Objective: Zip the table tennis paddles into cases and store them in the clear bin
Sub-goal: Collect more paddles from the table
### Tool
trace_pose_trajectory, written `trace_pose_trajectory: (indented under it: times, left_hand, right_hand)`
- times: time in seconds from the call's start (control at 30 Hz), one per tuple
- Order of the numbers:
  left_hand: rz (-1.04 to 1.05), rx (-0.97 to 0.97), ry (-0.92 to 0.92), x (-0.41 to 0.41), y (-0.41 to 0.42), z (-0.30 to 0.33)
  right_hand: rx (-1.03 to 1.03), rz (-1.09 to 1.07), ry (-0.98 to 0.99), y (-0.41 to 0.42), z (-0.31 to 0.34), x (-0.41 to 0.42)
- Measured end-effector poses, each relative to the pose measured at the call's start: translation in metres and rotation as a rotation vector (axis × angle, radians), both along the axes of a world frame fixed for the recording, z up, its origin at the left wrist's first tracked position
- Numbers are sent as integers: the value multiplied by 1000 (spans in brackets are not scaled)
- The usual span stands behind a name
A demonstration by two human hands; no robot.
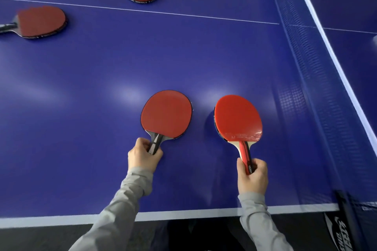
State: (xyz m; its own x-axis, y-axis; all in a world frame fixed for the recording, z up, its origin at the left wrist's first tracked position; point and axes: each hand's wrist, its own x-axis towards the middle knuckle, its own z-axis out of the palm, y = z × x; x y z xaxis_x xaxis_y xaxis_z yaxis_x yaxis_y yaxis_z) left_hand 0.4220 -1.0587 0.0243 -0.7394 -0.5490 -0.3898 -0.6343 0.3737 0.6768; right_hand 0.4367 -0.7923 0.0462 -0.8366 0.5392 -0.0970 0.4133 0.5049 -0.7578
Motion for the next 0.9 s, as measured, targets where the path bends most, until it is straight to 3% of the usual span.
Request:
trace_pose_trajectory:
  times: [0.43, 0.9]
  left_hand:
    - [167, 184, 65, 23, 153, 2]
    - [-18, 424, 102, 26, 181, 1]
  right_hand:
    - [-55, -16, -20, 24, 10, 7]
    - [-80, 28, -59, 22, 7, -3]
